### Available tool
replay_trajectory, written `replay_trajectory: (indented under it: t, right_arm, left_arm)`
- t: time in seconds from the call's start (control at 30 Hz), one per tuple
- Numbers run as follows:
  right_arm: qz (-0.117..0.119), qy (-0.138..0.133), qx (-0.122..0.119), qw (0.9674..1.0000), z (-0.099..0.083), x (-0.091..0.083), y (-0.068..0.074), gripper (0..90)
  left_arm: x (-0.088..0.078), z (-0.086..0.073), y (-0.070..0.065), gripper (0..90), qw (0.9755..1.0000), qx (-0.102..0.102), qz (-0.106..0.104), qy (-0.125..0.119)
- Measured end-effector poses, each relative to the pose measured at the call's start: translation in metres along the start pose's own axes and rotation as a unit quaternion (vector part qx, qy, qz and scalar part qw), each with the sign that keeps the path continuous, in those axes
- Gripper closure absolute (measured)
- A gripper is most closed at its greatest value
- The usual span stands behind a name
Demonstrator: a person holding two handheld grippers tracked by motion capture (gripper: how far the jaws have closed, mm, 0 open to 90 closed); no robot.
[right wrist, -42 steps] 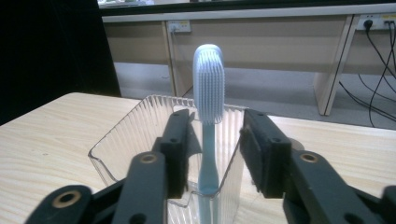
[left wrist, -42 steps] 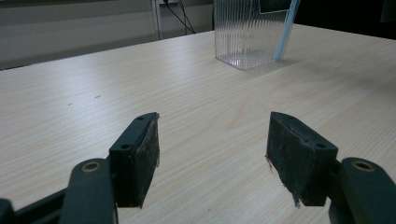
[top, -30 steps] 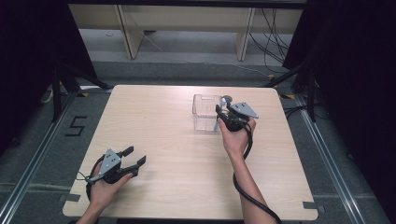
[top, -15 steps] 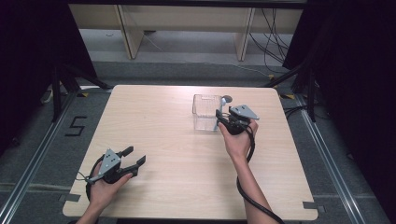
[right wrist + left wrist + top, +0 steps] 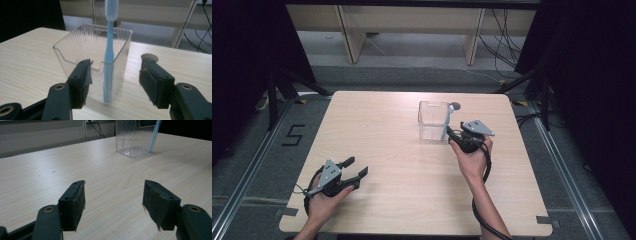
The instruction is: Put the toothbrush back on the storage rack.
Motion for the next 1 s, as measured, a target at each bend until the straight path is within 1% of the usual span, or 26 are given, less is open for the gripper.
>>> replay_trajectory:
  t: [0.03, 0.1, 0.17, 0.2, 0.23, 0.27, 0.3, 0.37, 0.4, 0.43, 0.47, 0.5, 0.53, 0.57, 0.6, 0.63, 0.67, 0.7, 0.77, 0.8, 0.83, 0.87, 0.9, 0.93, 0.97, 1.0]
  right_arm:
    - [0.007, -0.003, -0.004, 1.0000, -0.001, 0.000, 0.000, 42.9]
    - [0.007, -0.004, -0.004, 1.0000, -0.002, -0.002, 0.000, 42.9]
    - [0.007, -0.004, -0.004, 1.0000, -0.004, -0.004, 0.000, 42.9]
    - [0.009, -0.003, -0.008, 0.9999, -0.005, -0.005, 0.000, 43.0]
    - [-0.001, -0.004, -0.026, 0.9996, -0.007, -0.008, -0.003, 43.0]
    - [-0.001, -0.004, -0.026, 0.9996, -0.007, -0.008, -0.003, 43.0]
    - [0.002, 0.004, -0.009, 0.9999, -0.009, -0.010, 0.000, 43.0]
    - [0.004, 0.002, -0.024, 0.9997, -0.013, -0.013, -0.003, 42.9]
    - [0.004, 0.002, -0.024, 0.9997, -0.013, -0.013, -0.003, 42.9]
    - [0.005, 0.006, -0.017, 0.9998, -0.015, -0.015, -0.002, 42.9]
    - [-0.002, 0.004, -0.028, 0.9996, -0.016, -0.016, -0.005, 42.8]
    - [0.002, 0.015, -0.019, 0.9997, -0.021, -0.019, -0.005, 42.8]
    - [-0.002, 0.016, -0.018, 0.9997, -0.023, -0.020, -0.005, 42.9]
    - [0.001, 0.015, -0.030, 0.9994, -0.025, -0.021, -0.007, 42.9]
    - [0.001, 0.015, -0.030, 0.9994, -0.025, -0.021, -0.007, 42.9]
    - [0.001, 0.018, -0.023, 0.9996, -0.028, -0.023, -0.008, 42.9]
    - [-0.008, 0.020, -0.008, 0.9997, -0.032, -0.026, -0.009, 43.0]
    - [-0.008, 0.018, -0.033, 0.9993, -0.033, -0.027, -0.015, 43.1]
    - [-0.004, 0.023, -0.017, 0.9996, -0.038, -0.030, -0.015, 43.1]
    - [-0.004, 0.023, -0.017, 0.9996, -0.038, -0.030, -0.015, 43.1]
    - [-0.008, 0.025, -0.010, 0.9996, -0.041, -0.031, -0.016, 43.1]
    - [-0.009, 0.024, -0.021, 0.9995, -0.044, -0.032, -0.020, 43.1]
    - [-0.008, 0.027, -0.014, 0.9995, -0.046, -0.034, -0.019, 43.1]
    - [-0.013, 0.036, -0.009, 0.9992, -0.049, -0.037, -0.020, 43.1]
    - [-0.008, 0.030, -0.010, 0.9995, -0.053, -0.037, -0.022, 43.2]
    - [-0.008, 0.030, -0.010, 0.9995, -0.053, -0.037, -0.022, 43.2]
  left_arm:
    - [0.001, 0.000, 0.000, 33.9, 1.0000, 0.002, -0.003, -0.006]
    - [0.000, 0.000, 0.000, 33.8, 1.0000, -0.001, 0.000, 0.001]
    - [-0.001, 0.000, 0.000, 33.9, 1.0000, 0.000, -0.001, 0.001]
    - [-0.001, 0.000, 0.000, 33.9, 1.0000, 0.000, -0.001, 0.001]
    - [-0.001, 0.000, 0.000, 33.8, 1.0000, 0.000, -0.001, 0.002]
    - [-0.001, 0.000, 0.000, 33.9, 1.0000, 0.000, -0.001, 0.002]
    - [-0.001, 0.000, 0.000, 33.9, 1.0000, 0.000, 0.000, 0.002]
    - [0.000, 0.000, 0.000, 33.9, 1.0000, 0.000, 0.000, 0.002]
    - [0.000, 0.000, 0.000, 33.8, 1.0000, 0.000, 0.000, 0.002]
    - [0.000, 0.000, 0.000, 33.8, 1.0000, -0.001, 0.000, 0.002]
    - [0.000, -0.001, 0.000, 33.8, 1.0000, -0.001, 0.000, 0.001]
    - [0.000, -0.001, 0.000, 33.9, 1.0000, -0.001, 0.000, 0.001]
    - [0.000, -0.001, 0.000, 33.8, 1.0000, 0.000, 0.000, 0.001]
    - [0.000, -0.001, -0.001, 33.8, 1.0000, 0.000, 0.000, 0.001]
    - [0.000, -0.001, -0.001, 33.8, 1.0000, 0.000, 0.000, 0.001]
    - [0.000, -0.001, 0.000, 33.8, 1.0000, 0.000, 0.000, 0.001]
    - [0.001, -0.001, -0.001, 33.8, 1.0000, -0.001, 0.000, 0.001]
    - [0.001, -0.001, -0.001, 33.8, 1.0000, 0.000, -0.001, 0.002]
    - [0.001, -0.001, -0.001, 33.9, 1.0000, -0.002, 0.000, 0.002]
    - [0.001, -0.001, -0.001, 33.8, 1.0000, -0.002, 0.000, 0.002]
    - [0.002, 0.000, -0.001, 33.8, 1.0000, -0.001, -0.004, -0.005]
    - [0.003, 0.000, -0.001, 33.8, 1.0000, 0.000, -0.005, -0.007]
    - [0.003, 0.000, -0.001, 33.9, 1.0000, 0.000, -0.005, -0.007]
    - [0.002, -0.001, -0.001, 33.9, 1.0000, -0.001, -0.002, -0.002]
    - [0.001, -0.001, -0.001, 33.9, 1.0000, -0.001, 0.000, 0.003]
    - [0.002, -0.001, -0.001, 33.9, 1.0000, -0.001, 0.000, 0.003]
Point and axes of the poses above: each handheld gripper's, and its own axes: x roughly forward along the jaws, z roughly out of its top, y roughly to its left, the point moved 6 cm from there along x, roughly forward along the jaws, and after that the axes turned 10 degrees about -z, right-handed, at the moved point
